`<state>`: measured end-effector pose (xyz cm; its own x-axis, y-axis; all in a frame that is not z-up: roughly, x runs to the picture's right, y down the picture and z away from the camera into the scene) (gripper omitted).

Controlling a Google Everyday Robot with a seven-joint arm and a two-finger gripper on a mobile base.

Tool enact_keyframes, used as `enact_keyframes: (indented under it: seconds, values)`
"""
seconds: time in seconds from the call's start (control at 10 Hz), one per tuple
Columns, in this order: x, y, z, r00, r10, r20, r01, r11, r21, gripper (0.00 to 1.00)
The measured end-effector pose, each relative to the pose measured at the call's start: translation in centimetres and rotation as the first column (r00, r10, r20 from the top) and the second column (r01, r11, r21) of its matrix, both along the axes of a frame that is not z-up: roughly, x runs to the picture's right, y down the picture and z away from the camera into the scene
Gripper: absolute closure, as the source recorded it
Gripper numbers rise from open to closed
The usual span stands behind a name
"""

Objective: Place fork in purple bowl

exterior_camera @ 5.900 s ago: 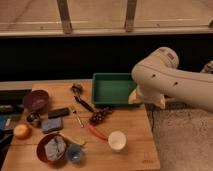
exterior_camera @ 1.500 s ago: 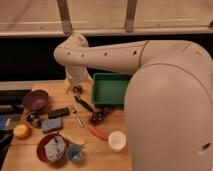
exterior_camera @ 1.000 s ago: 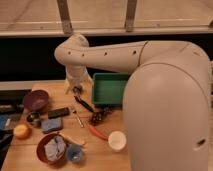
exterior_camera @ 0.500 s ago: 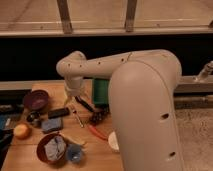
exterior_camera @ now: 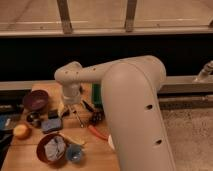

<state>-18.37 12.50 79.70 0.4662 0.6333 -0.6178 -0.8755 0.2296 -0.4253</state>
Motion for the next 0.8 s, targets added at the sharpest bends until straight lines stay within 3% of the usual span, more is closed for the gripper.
enact_keyframes:
  seconds: [0.3, 0.8]
  values:
    - [-0.1, 0.0, 0.0, 1.000, -0.004, 0.001, 0.004, 1.0000, 0.001, 0.23]
    - [-0.5, 1.2, 0.7, 1.000, -0.008, -0.011, 0.008, 0.9995, -0.032, 0.23]
